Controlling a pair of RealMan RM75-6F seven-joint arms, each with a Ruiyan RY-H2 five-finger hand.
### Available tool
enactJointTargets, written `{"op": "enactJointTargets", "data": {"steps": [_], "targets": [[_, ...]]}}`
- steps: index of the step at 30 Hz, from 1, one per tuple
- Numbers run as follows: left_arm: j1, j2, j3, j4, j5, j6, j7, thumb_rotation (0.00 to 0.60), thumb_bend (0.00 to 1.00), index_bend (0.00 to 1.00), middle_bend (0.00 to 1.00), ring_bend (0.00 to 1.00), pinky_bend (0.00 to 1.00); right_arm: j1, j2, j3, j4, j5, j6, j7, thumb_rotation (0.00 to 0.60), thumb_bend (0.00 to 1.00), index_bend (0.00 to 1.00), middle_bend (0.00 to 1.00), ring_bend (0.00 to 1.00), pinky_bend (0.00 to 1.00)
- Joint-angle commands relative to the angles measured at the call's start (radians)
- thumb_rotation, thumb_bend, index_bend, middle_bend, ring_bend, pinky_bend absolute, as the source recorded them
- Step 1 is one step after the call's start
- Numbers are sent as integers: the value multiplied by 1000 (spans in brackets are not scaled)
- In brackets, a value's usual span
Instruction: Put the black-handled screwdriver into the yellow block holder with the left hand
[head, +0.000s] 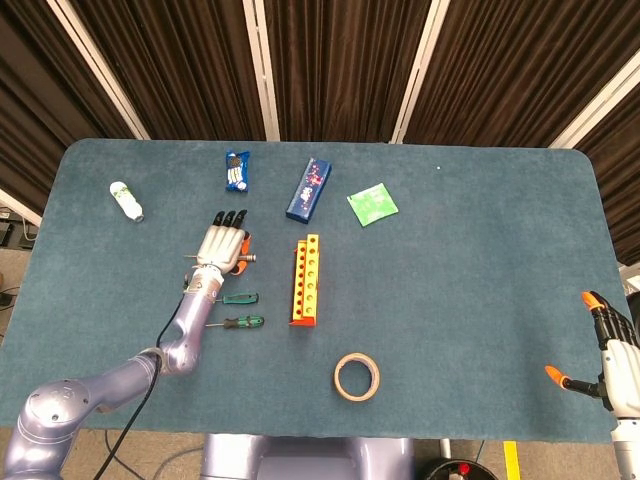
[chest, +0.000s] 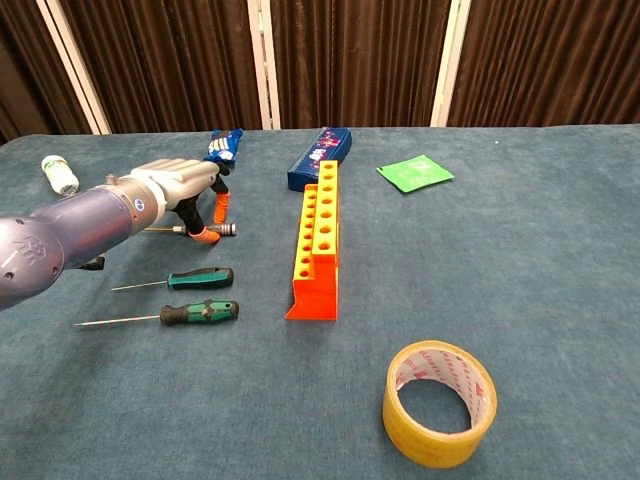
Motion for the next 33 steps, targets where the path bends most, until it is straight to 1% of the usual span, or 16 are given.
{"op": "enactJointTargets", "data": {"steps": [1, 4, 8, 10, 13, 15, 16, 18, 21, 25, 27, 31, 33], "targets": [[3, 6, -1, -11, 2, 4, -1, 600, 395, 575, 0, 0, 0, -1, 1, 0, 0, -1, 1, 0, 600, 26, 0, 0, 0, 0], [8, 15, -10, -36, 12, 19, -22, 600, 436, 598, 0, 0, 0, -1, -1, 0, 0, -2, 3, 2, 600, 27, 0, 0, 0, 0], [12, 39, -35, -98, 43, 54, -77, 600, 452, 622, 0, 0, 0, -2, -1, 0, 2, -5, 5, 4, 600, 27, 0, 0, 0, 0], [14, 65, -69, -167, 77, 93, -138, 600, 459, 631, 0, 0, 0, -2, -1, 0, 2, -5, 6, 4, 600, 27, 0, 0, 0, 0], [22, 102, -103, -256, 126, 142, -217, 600, 459, 639, 0, 0, 0, -2, -1, 1, 3, -5, 5, 6, 600, 27, 0, 0, 0, 0], [27, 120, -141, -319, 162, 183, -296, 600, 459, 638, 0, 0, 0, -2, -1, 1, 2, -5, 5, 7, 600, 28, 0, 0, 0, 0], [30, 126, -152, -341, 172, 195, -324, 600, 460, 642, 2, 0, 0, -2, -1, 1, 2, -4, 4, 7, 600, 27, 0, 0, 0, 0], [37, 134, -190, -398, 183, 227, -394, 600, 461, 658, 19, 0, 0, -1, 0, 0, 3, -5, 3, 8, 600, 28, 0, 0, 0, 0], [46, 143, -241, -486, 173, 262, -469, 600, 475, 673, 58, 0, 0, -1, -1, 0, 3, -5, 2, 9, 600, 27, 0, 0, 0, 0], [66, 166, -302, -636, 120, 268, -563, 600, 482, 653, 66, 0, 2, 0, -2, 1, 3, -4, 1, 8, 600, 26, 0, 0, 0, 0], [76, 177, -320, -699, 96, 260, -604, 600, 480, 644, 68, 0, 3, 1, -3, 1, 3, -3, -1, 8, 600, 27, 0, 0, 0, 0], [84, 188, -332, -759, 74, 241, -660, 600, 471, 624, 69, 0, 6, 2, -3, 1, 3, -2, -4, 9, 600, 27, 0, 0, 0, 0], [87, 185, -334, -776, 76, 229, -709, 600, 467, 624, 69, 0, 10, 2, -2, 1, 3, -1, -5, 12, 600, 28, 0, 0, 0, 0]]}}
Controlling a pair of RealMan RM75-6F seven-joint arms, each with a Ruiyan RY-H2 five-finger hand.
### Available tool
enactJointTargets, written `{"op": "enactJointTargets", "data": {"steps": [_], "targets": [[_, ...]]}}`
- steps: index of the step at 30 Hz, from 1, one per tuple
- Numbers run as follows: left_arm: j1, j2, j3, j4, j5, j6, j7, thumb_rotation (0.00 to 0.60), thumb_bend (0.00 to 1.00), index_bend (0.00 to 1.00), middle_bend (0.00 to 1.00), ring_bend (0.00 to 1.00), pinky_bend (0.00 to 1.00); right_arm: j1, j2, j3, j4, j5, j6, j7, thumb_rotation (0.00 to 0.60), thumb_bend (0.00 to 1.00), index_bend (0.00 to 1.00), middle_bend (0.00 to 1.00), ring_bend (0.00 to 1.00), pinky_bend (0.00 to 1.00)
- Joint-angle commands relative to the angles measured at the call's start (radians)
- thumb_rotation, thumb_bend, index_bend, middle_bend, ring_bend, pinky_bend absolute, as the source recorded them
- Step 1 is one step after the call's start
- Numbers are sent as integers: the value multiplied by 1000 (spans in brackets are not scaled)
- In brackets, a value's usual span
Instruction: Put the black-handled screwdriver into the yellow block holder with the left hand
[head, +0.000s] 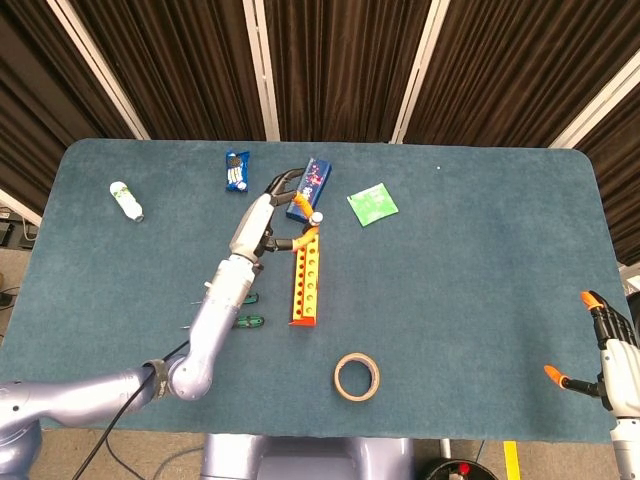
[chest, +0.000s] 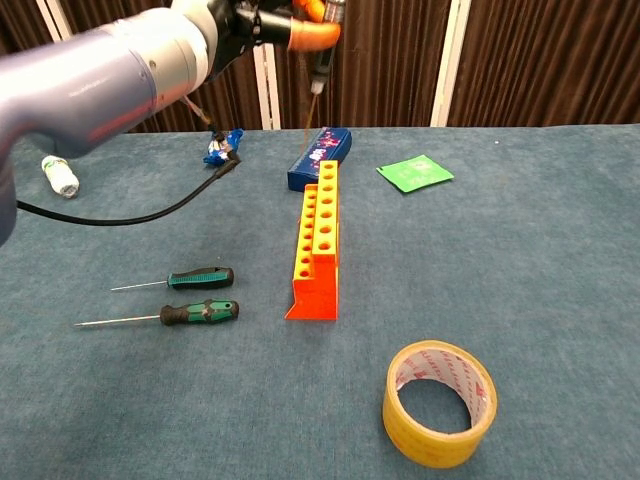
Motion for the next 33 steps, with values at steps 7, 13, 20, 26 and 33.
{"op": "enactJointTargets", "data": {"steps": [7, 13, 20, 26, 33], "targets": [[18, -3, 0, -31, -12, -40, -144, 600, 465, 632, 71, 0, 27, 0, 2, 1, 2, 2, -2, 7, 600, 28, 0, 0, 0, 0], [34, -1, 15, -37, -11, -36, -185, 600, 466, 636, 74, 0, 36, -1, 3, 0, 1, 2, -2, 6, 600, 27, 0, 0, 0, 0], [41, 9, 36, -32, 3, -41, -199, 600, 464, 639, 75, 0, 42, 0, 1, 0, 1, 2, -2, 4, 600, 27, 0, 0, 0, 0], [40, 5, 58, -23, 17, -44, -203, 600, 465, 640, 78, 0, 42, 0, 0, 0, 1, 1, -1, 2, 600, 27, 0, 0, 0, 0], [36, -1, 77, -9, 28, -49, -204, 600, 464, 643, 82, 0, 44, 0, 1, 0, 0, 0, -1, 3, 600, 27, 0, 0, 0, 0]]}}
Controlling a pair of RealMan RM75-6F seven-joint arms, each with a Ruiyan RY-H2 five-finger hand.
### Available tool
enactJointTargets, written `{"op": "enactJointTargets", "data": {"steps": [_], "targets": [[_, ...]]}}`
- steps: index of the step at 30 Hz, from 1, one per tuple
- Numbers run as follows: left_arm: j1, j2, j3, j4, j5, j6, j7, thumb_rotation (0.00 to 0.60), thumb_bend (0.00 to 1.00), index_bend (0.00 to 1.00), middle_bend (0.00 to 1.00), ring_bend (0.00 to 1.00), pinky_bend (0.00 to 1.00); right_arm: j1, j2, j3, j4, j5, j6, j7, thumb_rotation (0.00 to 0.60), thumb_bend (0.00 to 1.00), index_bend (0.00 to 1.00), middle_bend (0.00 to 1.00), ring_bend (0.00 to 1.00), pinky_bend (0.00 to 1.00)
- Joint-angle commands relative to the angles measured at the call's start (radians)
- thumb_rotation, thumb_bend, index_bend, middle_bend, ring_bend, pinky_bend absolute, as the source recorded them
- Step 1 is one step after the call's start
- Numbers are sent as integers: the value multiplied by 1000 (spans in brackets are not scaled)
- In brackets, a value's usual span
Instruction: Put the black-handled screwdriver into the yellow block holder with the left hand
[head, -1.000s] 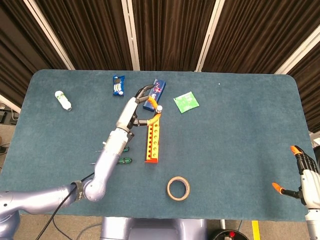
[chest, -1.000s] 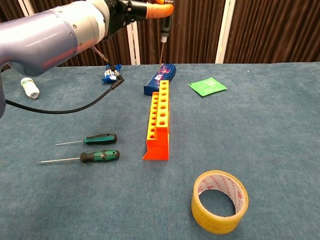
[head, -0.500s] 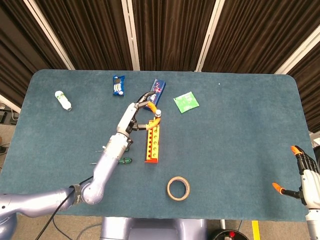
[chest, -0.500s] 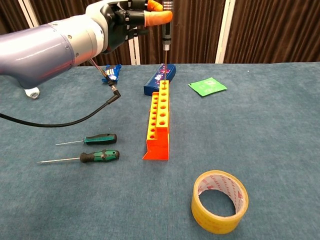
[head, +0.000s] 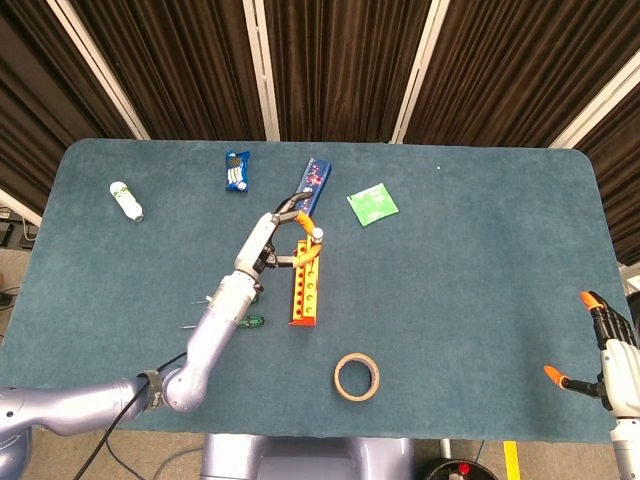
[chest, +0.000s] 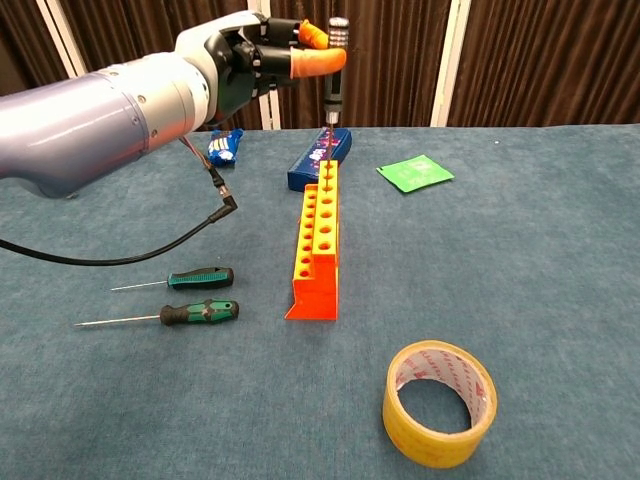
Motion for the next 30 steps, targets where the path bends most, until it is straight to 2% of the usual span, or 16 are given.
{"op": "enactJointTargets", "data": {"steps": [1, 30], "targets": [[-1, -2, 7, 3, 4, -2, 0, 600, 466, 643, 81, 0, 44, 0, 0, 0, 1, 0, 0, 0, 600, 27, 0, 0, 0, 0], [-24, -39, 40, 92, 51, -22, -22, 600, 464, 643, 82, 0, 46, -1, 1, -2, -2, -4, 2, 4, 600, 28, 0, 0, 0, 0]]}}
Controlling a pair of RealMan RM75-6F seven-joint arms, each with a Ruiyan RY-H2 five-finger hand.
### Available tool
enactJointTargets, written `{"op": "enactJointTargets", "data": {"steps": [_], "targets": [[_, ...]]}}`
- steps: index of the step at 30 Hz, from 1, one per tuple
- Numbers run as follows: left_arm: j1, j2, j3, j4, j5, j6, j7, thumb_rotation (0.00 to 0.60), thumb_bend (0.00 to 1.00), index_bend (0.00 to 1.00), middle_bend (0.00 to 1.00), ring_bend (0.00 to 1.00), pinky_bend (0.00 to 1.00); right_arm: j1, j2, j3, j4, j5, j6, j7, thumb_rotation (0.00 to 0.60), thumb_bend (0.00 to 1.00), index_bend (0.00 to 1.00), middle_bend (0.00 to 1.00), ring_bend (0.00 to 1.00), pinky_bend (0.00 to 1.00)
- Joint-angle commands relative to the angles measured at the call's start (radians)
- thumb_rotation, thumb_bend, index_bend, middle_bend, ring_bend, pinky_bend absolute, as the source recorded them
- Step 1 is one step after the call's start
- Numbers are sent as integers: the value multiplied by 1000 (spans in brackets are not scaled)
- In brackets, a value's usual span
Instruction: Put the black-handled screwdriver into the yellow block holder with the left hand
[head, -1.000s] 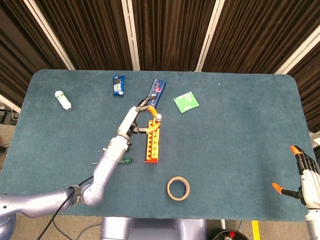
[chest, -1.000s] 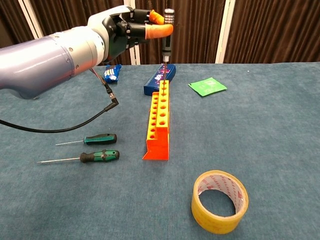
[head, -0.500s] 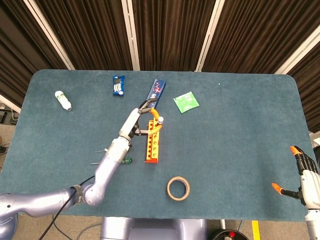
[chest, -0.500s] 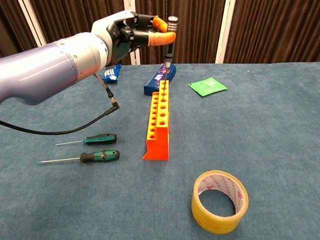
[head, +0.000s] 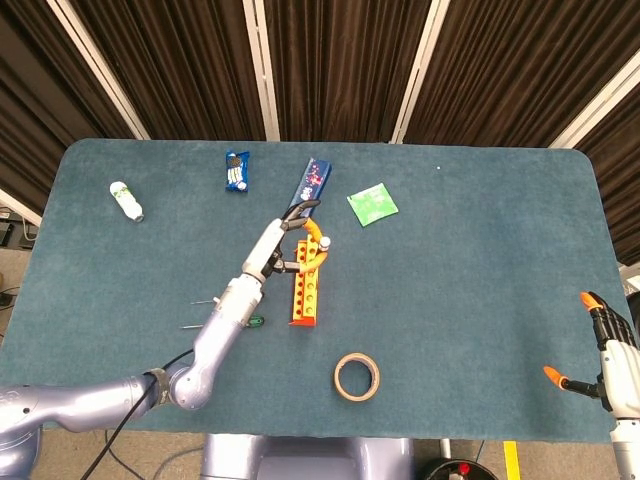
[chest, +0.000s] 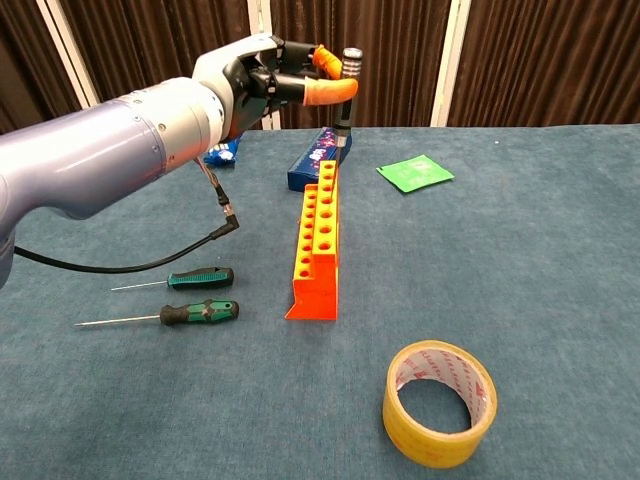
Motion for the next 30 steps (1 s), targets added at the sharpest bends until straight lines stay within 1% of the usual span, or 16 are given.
{"op": "enactJointTargets", "data": {"steps": [1, 18, 30], "targets": [[1, -3, 5, 7, -1, -2, 1, 600, 464, 643, 82, 0, 46, 0, 0, 0, 0, 1, -1, 1, 600, 27, 0, 0, 0, 0], [7, -24, 58, 74, 47, -21, 0, 600, 467, 643, 83, 0, 49, 1, 2, 0, -3, 5, -4, 1, 600, 27, 0, 0, 0, 0], [6, -40, 73, 126, 78, -25, -5, 600, 464, 643, 83, 0, 50, 1, 1, 1, -4, 5, -5, 3, 600, 28, 0, 0, 0, 0]]}}
